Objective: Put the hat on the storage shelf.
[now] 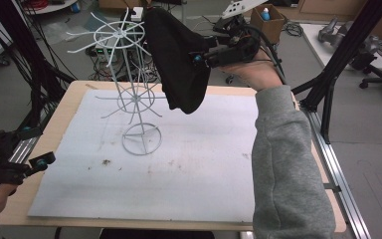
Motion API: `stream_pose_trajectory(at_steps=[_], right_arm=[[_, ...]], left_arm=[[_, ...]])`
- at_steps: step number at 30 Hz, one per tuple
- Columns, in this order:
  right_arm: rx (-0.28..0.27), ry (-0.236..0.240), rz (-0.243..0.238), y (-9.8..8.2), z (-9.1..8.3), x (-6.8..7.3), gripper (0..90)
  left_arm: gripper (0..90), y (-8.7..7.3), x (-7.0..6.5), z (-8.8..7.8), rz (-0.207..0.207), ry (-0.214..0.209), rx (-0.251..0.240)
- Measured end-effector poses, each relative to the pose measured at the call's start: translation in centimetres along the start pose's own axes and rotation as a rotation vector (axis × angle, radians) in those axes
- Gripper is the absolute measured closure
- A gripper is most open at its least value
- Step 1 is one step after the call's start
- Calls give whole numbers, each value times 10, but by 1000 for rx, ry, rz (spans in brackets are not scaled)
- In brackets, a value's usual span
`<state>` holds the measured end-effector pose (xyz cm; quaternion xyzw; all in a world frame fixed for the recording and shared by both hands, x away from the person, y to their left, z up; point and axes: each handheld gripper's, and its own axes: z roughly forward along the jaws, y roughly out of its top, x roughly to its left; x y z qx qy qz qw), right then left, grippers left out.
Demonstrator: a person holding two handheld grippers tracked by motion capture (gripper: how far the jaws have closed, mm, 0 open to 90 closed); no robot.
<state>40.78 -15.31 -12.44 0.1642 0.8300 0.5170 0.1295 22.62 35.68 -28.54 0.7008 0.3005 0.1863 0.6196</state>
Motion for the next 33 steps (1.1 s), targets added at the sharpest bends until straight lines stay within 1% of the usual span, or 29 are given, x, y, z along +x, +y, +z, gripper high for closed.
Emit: stream_pose_trajectory(at_steps=[1, 2, 4, 5, 6, 8, 9, 11, 16, 18, 20, 22, 25, 28, 29, 31, 33], right_arm=[[-1, 1, -4, 0, 0, 0, 337], [-6, 2, -4, 0, 0, 0, 301], [-15, -4, 11, 0, -2, 0, 229], [-25, -14, 16, 0, -3, 0, 199], [-41, -15, 18, 1, -5, 1, 190], [-72, -22, 24, 2, -8, 1, 145], [-77, -23, 30, 3, -9, 2, 139], [-70, -28, 23, 3, -10, 2, 134], [-70, -26, 27, 2, -7, 2, 125], [-75, -18, 26, 2, -8, 2, 121], [-90, 5, 24, 2, -8, 2, 120], [-92, 14, 18, 3, -9, 3, 120], [-86, 19, 25, 3, -9, 3, 116], [-94, 27, 29, 3, -12, 4, 116], [-95, 28, 23, 3, -12, 4, 115], [-87, 33, 30, 2, -14, 4, 112], [-86, 27, 30, 1, -16, 5, 112]], left_arm=[[17, 0, 0, 0, -1, -1, 0], [17, 0, 0, 0, 2, -1, 0], [17, 0, -1, 0, 2, -1, 2], [17, 0, -1, 0, 4, -1, 2], [17, 0, -1, 1, 3, -2, 3], [17, 0, -1, 1, 1, -2, 3], [17, 0, -1, 1, 1, -1, 2], [17, 0, -1, 1, 2, -2, 3], [17, 0, -1, 1, 1, -3, 2], [17, 0, -1, 1, 1, -1, 0], [17, 0, 0, 1, 2, -1, 0], [17, 0, 0, 1, 0, -1, 0], [17, 0, -1, 1, 1, -2, 1], [17, 0, -1, 1, 1, -2, 0], [17, 0, -1, 1, 0, -3, 0], [17, 0, -1, 1, 1, -1, 0], [17, 0, -1, 1, 1, -3, 0]])
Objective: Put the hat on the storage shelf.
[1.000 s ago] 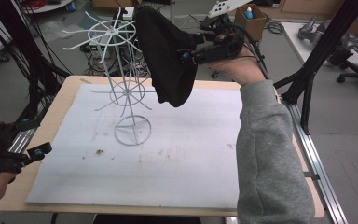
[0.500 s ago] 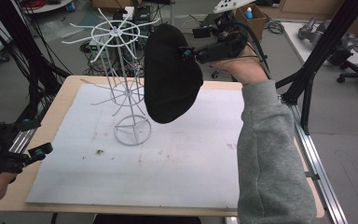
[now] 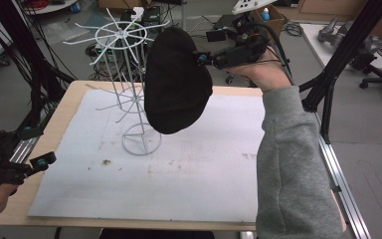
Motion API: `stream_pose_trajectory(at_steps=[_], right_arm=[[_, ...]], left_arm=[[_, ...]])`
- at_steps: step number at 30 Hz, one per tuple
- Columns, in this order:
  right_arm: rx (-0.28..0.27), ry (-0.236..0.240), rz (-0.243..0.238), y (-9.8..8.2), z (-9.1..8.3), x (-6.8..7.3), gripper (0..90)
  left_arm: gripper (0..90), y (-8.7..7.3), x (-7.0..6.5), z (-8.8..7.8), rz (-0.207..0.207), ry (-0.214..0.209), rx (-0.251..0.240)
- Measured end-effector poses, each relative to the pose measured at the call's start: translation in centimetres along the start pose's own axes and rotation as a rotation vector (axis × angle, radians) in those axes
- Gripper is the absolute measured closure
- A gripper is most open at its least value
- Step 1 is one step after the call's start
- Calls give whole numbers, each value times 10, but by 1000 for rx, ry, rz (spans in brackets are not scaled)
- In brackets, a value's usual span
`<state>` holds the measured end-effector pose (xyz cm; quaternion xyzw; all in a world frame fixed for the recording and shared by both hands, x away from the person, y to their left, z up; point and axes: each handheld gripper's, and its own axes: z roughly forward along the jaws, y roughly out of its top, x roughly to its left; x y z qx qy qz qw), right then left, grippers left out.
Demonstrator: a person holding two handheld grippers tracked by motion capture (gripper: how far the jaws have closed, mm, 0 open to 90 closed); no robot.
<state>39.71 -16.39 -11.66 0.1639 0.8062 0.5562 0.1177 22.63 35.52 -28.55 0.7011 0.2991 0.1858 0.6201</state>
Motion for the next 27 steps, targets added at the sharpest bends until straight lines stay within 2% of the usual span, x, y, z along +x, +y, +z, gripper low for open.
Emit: stream_pose_trajectory(at_steps=[6, 9, 14, 20, 23, 27], right_arm=[[14, -33, 10, -6, -8, 1, 111], [8, -31, 9, -13, -13, 3, 111], [9, -60, 23, -27, -25, 7, 110], [28, -47, 55, -47, -32, 14, 96], [15, -45, 50, -56, -33, 19, 96], [-1, -70, 46, -66, -35, 26, 96]], left_arm=[[17, 1, -2, 2, 4, -6, 0], [17, 2, -1, 5, 7, -12, 0], [17, 3, 1, 10, 7, -23, -1], [17, 5, 4, 17, 7, -34, -7], [17, 6, 5, 20, 6, -39, -8], [17, 6, 6, 23, 7, -47, -6]])
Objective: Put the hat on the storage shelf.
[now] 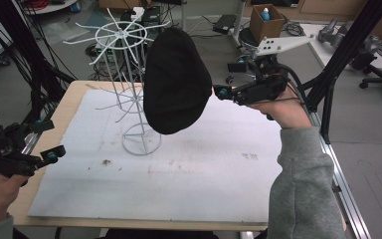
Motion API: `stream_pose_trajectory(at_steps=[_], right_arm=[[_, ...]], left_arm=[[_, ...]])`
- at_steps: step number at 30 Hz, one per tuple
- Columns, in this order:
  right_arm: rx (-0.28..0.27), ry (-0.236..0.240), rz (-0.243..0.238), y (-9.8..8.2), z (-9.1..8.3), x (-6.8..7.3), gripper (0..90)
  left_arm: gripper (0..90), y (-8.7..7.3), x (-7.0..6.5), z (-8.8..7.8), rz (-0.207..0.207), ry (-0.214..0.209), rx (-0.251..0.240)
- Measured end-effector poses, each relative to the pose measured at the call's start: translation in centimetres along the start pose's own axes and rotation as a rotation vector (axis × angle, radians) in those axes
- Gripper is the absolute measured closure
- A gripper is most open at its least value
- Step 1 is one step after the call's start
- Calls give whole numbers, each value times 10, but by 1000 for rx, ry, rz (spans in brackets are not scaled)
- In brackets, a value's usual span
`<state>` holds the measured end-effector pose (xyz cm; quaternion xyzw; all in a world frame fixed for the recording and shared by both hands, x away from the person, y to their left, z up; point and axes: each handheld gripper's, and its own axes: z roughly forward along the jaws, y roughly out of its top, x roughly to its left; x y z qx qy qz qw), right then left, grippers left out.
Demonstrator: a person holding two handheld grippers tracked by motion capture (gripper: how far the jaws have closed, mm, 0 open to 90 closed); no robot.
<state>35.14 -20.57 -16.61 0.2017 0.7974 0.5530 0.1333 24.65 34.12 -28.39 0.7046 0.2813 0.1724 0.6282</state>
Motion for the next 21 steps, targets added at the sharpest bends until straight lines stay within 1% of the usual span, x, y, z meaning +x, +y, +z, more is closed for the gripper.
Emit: stream_pose_trajectory(at_steps=[2, 5, 8, 10, 12, 16, 17, 18, 21], right_arm=[[-7, -13, 1, -5, -2, 2, 96], [-17, -11, 1, -13, -5, 6, 96], [-10, -19, 10, -22, -7, 8, 96], [-11, -15, 15, -28, -9, 9, 96], [-7, -29, 20, -34, -11, 11, 96], [-22, -70, 33, -49, -13, 16, 96], [-26, -76, 40, -53, -13, 17, 96], [-29, -72, 53, -59, -14, 17, 96], [-33, -84, 63, -71, -13, 18, 96]], left_arm=[[17, 0, 0, 1, 2, -1, -1], [17, 0, 0, 2, 2, -3, -3], [17, 1, 0, 3, 3, 1, -1], [17, 0, 0, 3, 5, 0, -1], [17, 0, 0, 4, 2, 3, -1], [17, 0, 1, 5, 2, 2, 1], [17, -1, 1, 6, 1, 2, 2], [17, -1, 1, 6, 2, 0, 3], [17, 0, 0, 7, 5, -2, 4]])
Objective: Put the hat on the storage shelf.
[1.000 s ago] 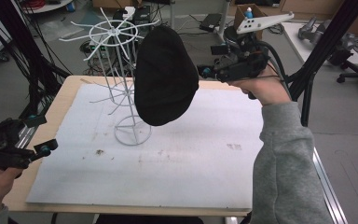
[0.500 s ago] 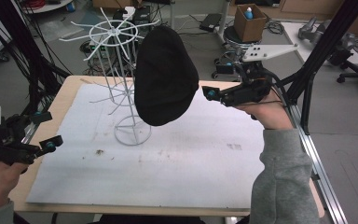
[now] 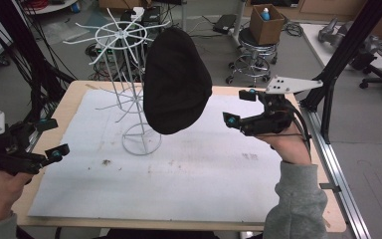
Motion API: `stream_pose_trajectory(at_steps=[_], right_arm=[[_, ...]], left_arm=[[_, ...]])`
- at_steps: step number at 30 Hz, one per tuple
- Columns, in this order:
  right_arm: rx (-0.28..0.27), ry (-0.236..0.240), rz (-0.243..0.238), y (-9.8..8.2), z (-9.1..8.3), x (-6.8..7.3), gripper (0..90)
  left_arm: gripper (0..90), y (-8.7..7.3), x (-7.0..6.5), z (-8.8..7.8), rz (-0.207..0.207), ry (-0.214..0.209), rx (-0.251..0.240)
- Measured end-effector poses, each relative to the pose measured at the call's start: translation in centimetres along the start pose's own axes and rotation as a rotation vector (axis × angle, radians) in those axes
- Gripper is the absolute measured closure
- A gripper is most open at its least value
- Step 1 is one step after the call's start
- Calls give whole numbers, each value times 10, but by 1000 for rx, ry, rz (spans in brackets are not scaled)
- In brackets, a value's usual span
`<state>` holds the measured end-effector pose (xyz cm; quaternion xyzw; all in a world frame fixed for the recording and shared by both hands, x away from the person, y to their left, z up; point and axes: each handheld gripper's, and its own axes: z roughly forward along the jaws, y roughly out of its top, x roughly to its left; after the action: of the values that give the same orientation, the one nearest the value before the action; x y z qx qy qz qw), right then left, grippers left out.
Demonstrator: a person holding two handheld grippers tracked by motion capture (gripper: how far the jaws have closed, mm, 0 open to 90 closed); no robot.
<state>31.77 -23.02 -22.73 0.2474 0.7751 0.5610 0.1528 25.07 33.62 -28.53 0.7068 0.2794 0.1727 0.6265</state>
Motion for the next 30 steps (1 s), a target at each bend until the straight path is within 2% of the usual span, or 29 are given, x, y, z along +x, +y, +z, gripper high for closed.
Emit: stream_pose_trajectory(at_steps=[5, 9, 12, 17, 20, 25, 28, 30], right_arm=[[-4, -19, 20, -15, -2, 1, 96], [-36, -47, 27, -23, -6, 2, 96], [-74, -42, 48, -29, -12, 2, 96], [-99, -59, 69, -41, -19, -1, 96], [-98, -77, 75, -49, -21, 0, 96], [-106, -72, 90, -64, -23, -1, 96], [-85, -96, 98, -67, -24, -3, 96], [-90, -90, 98, -67, -25, -3, 96]], left_arm=[[17, -1, 1, 1, -2, 0, 4], [17, 0, 1, 1, 0, -1, 4], [17, 0, 1, 1, 1, -1, 3], [17, 0, 0, 0, 2, 3, 2], [17, -1, 1, 0, -1, 7, 2], [17, -2, 2, 2, -5, 17, 5], [17, -2, 2, 3, -2, 16, 12], [17, -2, 1, 5, 1, 15, 14]])
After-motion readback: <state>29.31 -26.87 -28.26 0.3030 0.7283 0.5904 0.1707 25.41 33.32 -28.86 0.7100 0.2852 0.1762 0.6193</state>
